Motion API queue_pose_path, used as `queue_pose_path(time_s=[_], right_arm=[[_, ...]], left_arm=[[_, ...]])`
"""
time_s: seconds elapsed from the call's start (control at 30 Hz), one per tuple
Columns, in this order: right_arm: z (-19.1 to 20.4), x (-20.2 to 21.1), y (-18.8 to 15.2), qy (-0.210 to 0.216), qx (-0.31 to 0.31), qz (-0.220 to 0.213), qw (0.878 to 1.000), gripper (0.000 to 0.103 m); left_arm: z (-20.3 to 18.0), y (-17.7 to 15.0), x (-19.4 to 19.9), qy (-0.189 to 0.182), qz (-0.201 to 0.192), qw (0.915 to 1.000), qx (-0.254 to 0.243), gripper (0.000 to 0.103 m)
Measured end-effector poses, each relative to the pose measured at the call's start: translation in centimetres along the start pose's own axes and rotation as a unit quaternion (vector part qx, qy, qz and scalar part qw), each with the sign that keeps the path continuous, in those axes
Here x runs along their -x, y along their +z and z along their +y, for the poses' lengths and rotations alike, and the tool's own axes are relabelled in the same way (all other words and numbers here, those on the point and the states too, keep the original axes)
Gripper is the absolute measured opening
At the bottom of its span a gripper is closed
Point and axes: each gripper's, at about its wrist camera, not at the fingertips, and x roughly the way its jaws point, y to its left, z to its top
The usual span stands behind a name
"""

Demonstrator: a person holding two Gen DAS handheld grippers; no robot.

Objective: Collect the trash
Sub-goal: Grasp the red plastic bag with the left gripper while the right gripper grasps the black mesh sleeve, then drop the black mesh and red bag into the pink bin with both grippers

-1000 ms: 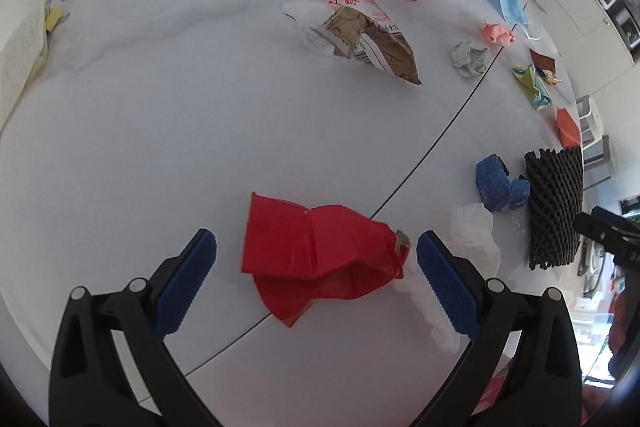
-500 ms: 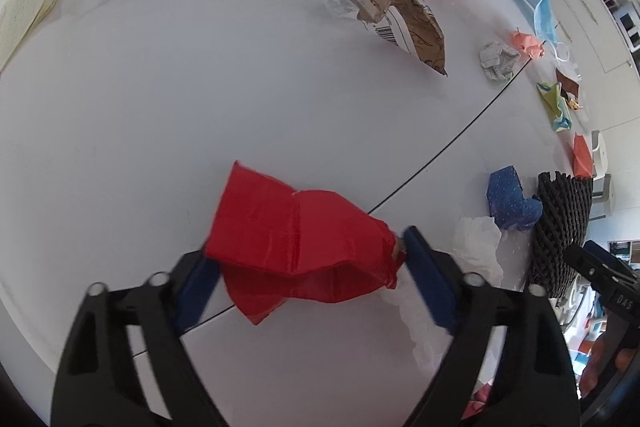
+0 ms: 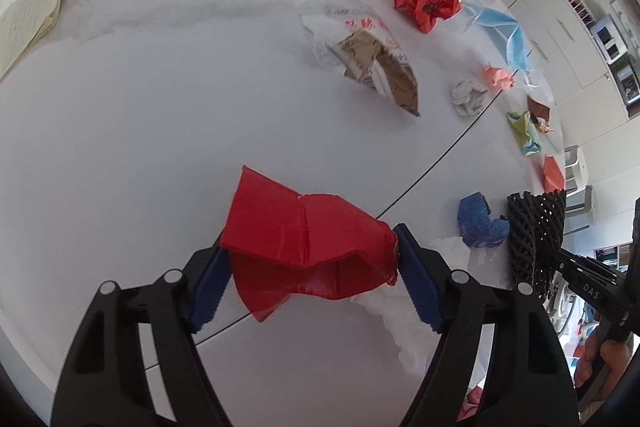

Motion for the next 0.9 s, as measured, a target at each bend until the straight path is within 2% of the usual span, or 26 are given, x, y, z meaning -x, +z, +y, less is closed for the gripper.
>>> queue_pose_path(time_s=[0.23, 0.33, 0.47, 0.6, 0.7, 0.8, 0.9], right_arm=[[-1.4, 3.5, -0.4, 0.026, -0.005, -0.026, 0.999, 0.015], [-3.8, 5.8, -0.8, 0.033, -0.013, -0.050, 0.998, 0.015], [-7.7, 8.9, -2.0, 0.018, -0.031, -0.084, 0.996, 0.015], [-13.9, 11.5, -3.6, -0.011, -0.070, -0.102, 0.992, 0.015], [-18.4, 11.8, -4.5, -0.038, -0.081, -0.096, 0.991, 0.015], [-22.4, 10.3, -5.3, -0.049, -0.073, -0.073, 0.993, 0.016], [-25.7, 6.2, -6.2, -0.031, -0.070, -0.032, 0.997, 0.017]], left_arm=[[-0.1, -0.7, 3.5, -0.013, -0.023, 0.9994, -0.024, 0.073], [-2.3, -0.6, 4.7, -0.020, -0.033, 0.9982, -0.046, 0.073], [-6.3, -0.9, 6.4, -0.051, -0.033, 0.9951, -0.078, 0.073], [-13.4, -2.3, 7.7, -0.090, -0.031, 0.9851, -0.143, 0.074], [-20.5, -3.9, 6.9, -0.118, -0.032, 0.9712, -0.204, 0.074], [-26.8, -5.8, 5.2, -0.142, -0.022, 0.9603, -0.239, 0.074], [-31.3, -7.6, 3.6, -0.154, -0.005, 0.9564, -0.248, 0.074]])
